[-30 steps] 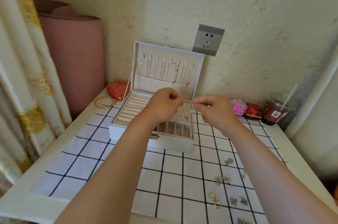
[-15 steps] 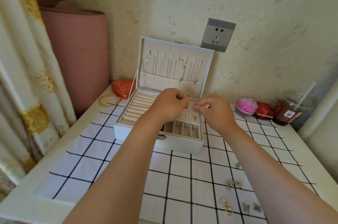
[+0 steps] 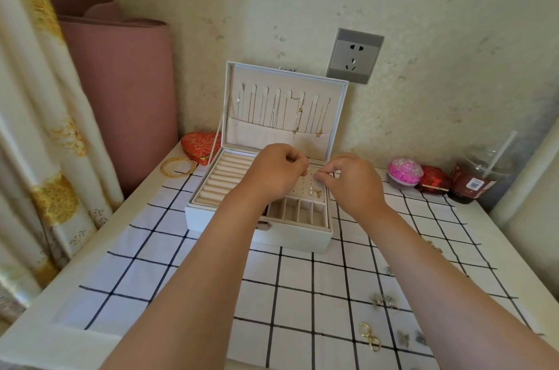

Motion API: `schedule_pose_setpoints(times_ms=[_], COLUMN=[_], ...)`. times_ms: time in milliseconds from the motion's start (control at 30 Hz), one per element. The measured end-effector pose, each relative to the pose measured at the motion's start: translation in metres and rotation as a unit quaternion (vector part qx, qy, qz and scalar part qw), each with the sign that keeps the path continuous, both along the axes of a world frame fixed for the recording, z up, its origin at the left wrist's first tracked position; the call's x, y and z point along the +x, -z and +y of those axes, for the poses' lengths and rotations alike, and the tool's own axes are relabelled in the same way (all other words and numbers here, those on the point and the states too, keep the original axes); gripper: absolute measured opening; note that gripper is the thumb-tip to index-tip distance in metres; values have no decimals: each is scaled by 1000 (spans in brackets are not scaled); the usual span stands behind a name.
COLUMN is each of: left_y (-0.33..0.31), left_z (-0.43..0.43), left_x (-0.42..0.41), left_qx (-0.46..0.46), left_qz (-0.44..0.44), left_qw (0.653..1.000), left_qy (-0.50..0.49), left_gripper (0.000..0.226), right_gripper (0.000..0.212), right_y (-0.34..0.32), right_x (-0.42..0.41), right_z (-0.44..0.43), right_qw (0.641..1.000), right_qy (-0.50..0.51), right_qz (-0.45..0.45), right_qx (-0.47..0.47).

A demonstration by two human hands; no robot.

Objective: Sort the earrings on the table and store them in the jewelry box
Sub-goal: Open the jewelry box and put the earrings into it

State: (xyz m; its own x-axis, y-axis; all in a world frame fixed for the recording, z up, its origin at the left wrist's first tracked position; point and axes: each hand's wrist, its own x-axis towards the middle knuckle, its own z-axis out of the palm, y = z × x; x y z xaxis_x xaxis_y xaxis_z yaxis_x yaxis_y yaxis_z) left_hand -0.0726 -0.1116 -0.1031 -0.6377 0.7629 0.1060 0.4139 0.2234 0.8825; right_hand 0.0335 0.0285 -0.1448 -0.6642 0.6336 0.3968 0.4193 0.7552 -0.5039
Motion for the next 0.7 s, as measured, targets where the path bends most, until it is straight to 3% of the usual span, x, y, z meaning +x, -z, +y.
schedule_pose_setpoints(times_ms=[267, 500, 700], left_y=[0, 0, 0], left_z=[1, -1, -2], left_x=[-1, 0, 2], left_qx=[6, 6, 13], left_qz=[2, -8, -42], left_qw=[1000, 1000, 999], left_qy=[-9, 2, 16], left_gripper=[16, 19, 24], right_gripper=[14, 12, 13], right_y=[2, -13, -41], right_x=[-1, 7, 14], right_z=[-5, 7, 1], right_qw=[1000, 995, 984], right_qy=[22, -67, -82], right_qz=[-10, -66, 66], right_qx=[6, -41, -146])
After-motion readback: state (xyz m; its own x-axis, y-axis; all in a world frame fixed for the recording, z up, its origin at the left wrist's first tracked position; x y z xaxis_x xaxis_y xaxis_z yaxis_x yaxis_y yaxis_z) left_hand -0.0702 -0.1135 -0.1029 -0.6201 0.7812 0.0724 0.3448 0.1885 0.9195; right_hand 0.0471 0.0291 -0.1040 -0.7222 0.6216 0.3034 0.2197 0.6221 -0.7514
